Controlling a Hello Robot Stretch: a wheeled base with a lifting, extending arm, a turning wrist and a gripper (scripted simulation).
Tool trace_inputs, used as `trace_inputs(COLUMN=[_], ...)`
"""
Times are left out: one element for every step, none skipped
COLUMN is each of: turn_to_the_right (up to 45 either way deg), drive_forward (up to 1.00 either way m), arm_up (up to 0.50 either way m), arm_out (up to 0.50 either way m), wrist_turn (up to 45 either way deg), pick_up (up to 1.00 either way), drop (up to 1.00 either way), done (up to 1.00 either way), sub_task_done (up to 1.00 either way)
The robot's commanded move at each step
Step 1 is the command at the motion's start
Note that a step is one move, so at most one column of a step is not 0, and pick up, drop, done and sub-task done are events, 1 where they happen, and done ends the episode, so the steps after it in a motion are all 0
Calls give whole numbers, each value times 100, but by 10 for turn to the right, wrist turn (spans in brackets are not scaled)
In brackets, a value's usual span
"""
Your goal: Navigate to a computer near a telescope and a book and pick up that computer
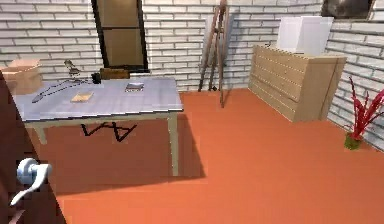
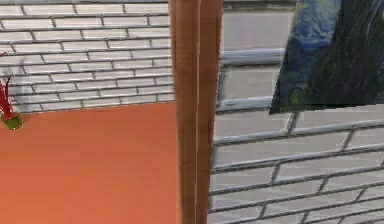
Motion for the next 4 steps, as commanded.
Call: trace_inputs(turn_to_the_right=[90, 0, 60, 0], drive_forward=[0, 100, 0, 40], arm_up=[0, 0, 0, 0], arm_out=[0, 0, 0, 0], wrist_turn=[0, 0, 0, 0], pick_up=[0, 0, 0, 0], drop=[0, 0, 0, 0], done=[0, 0, 0, 0], sub_task_done=[0, 0, 0, 0])
